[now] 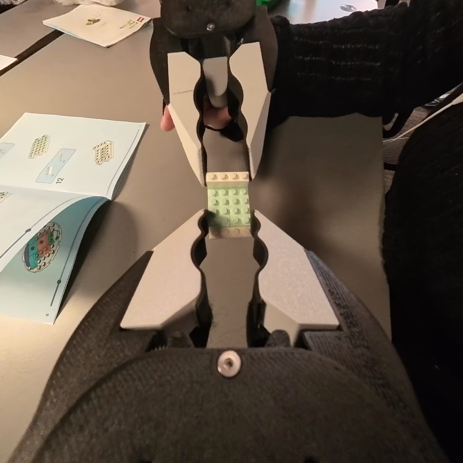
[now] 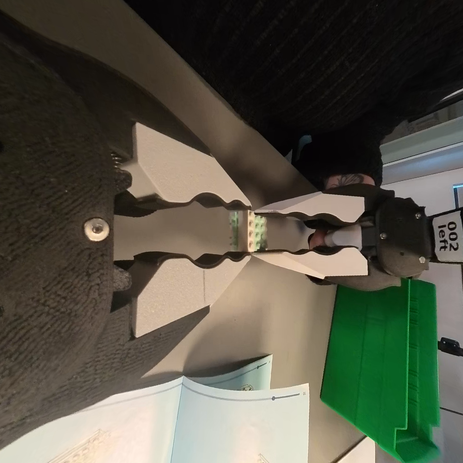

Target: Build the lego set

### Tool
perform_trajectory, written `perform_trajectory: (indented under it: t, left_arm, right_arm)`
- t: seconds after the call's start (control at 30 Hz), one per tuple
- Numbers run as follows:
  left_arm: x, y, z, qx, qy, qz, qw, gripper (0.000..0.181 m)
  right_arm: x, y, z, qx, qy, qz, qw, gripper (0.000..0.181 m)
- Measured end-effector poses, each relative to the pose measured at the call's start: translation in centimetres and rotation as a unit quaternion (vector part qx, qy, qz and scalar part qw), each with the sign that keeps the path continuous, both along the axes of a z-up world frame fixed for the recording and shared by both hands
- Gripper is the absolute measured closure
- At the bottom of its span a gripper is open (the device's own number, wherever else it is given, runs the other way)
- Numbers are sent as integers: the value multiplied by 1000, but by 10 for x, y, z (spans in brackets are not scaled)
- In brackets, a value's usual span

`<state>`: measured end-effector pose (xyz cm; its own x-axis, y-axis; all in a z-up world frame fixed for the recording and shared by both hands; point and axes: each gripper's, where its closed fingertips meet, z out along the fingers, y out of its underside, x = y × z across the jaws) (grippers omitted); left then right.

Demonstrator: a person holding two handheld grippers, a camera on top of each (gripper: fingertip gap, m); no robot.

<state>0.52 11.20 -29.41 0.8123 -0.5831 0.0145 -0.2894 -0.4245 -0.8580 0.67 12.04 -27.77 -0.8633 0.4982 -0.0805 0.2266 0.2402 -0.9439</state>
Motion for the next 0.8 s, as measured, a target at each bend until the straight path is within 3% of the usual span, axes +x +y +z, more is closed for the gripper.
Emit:
perform_trajectory:
  t: [0.63,0.8]
  left_arm:
    - [1,0,1,1,1,-1,1000,148]
    - [-12,3,-14,-28,35,34,998,148]
  right_arm:
    - [2,-1,-1,-1,-2,5,1000,148]
    - [-5,6,3,-5,13,-25,1000,143]
